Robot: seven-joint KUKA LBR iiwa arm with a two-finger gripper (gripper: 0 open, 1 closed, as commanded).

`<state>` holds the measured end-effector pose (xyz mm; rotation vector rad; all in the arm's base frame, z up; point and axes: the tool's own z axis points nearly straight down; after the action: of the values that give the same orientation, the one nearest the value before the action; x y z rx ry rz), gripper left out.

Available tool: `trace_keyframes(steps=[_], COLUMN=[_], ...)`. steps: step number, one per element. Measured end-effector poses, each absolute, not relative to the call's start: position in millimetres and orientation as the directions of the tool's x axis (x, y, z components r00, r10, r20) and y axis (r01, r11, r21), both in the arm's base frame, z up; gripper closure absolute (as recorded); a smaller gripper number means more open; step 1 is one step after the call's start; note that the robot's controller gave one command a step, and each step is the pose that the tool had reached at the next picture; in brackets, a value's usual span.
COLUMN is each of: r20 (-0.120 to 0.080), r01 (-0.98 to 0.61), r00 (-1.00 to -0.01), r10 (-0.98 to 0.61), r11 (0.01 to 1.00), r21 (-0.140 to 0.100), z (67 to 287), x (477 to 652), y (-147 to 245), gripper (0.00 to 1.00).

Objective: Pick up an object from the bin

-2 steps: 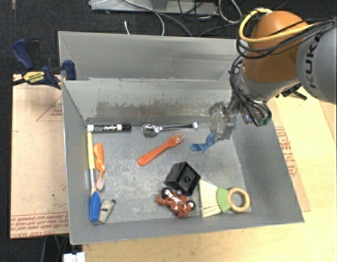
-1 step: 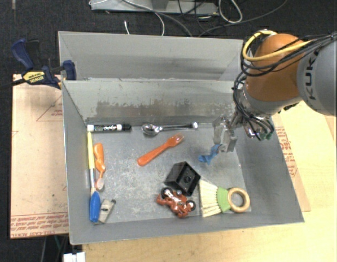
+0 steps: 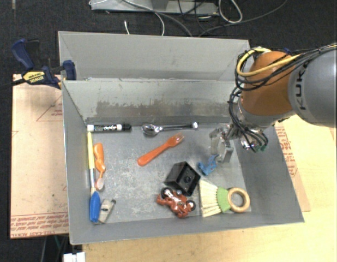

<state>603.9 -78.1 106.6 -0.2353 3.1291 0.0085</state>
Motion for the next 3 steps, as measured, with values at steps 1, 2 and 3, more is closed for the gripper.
trace_keyframes(steps=[1, 2, 3], r20=[-0.002, -0.006, -0.016], r01=[-0.165, -0.171, -0.203], r00=[-0.986, -0.985, -0.979], r10=[-0.165, -0.171, -0.203], r11=[0.986, 0.985, 0.979], r21=[0.006, 0.006, 0.002], z=[165.0, 188.8, 133.6], x=[588.9, 584.8, 627.4], y=[-67.8, -55.6, -105.3], gripper=[1.00, 1.00, 1.00])
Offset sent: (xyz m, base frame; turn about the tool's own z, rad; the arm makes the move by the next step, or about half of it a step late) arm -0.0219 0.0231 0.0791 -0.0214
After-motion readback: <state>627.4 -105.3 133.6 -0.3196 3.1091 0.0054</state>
